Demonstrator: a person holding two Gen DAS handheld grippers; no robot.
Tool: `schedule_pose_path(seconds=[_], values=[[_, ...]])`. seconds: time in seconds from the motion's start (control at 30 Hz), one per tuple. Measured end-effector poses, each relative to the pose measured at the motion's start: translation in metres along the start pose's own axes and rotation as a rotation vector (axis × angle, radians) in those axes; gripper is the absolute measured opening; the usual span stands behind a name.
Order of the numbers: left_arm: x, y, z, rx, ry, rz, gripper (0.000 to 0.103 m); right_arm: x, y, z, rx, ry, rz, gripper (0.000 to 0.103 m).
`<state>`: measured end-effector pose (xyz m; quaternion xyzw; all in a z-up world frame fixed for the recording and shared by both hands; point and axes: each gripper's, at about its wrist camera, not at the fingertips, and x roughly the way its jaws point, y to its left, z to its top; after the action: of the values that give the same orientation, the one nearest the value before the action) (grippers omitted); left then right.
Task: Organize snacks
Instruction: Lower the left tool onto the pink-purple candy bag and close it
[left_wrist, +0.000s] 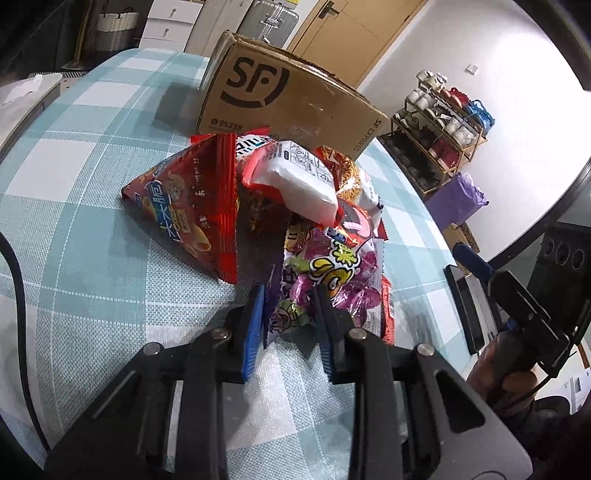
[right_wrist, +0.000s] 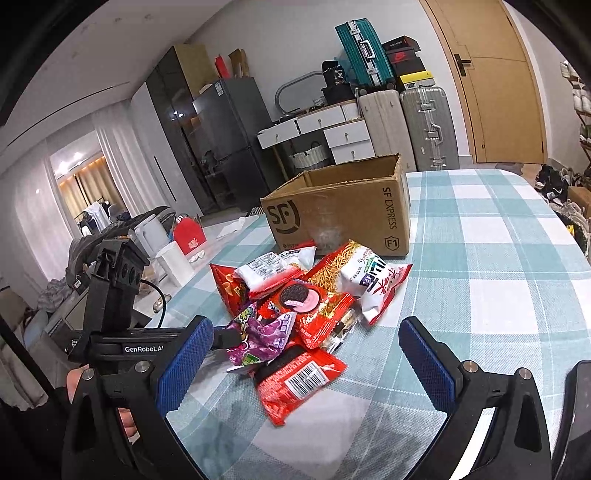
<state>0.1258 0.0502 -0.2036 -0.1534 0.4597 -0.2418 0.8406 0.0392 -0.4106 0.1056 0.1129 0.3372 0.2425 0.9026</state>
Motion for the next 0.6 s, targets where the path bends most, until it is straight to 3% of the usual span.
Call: schedule_pose_path(seconds=[0.07,0.17,0.27,0.4,0.5,0.6], values=[[-0.005,0.003,-0.004,-0.019,-0.024,0.008,0.027,0.0,0.0,-0.001,-0.001,0.002,-0.002,0.102],[-0.001,0.01,-0.003,-0.052,-0.007,0.007,0.048,0.0,0.0,-0.002,0.001,0.005,-0.001,0.102],[0.002,0.011,0.0,-0.062,-0.007,-0.019,0.057,0.001,0.0,-0.004,0.003,0.009,0.0,0.102],[0.005,0.006,0.004,-0.067,0.0,-0.06,0.079,0.003,-0.003,-0.007,0.011,0.015,0.002,0.102],[0.012,-0.001,0.006,-0.079,0.023,-0.126,0.079,0.004,-0.006,-0.008,0.022,0.02,0.005,0.102],[0.014,-0.006,0.006,-0.067,0.021,-0.117,0.079,0.004,-0.008,-0.01,0.026,0.021,0.004,0.102]])
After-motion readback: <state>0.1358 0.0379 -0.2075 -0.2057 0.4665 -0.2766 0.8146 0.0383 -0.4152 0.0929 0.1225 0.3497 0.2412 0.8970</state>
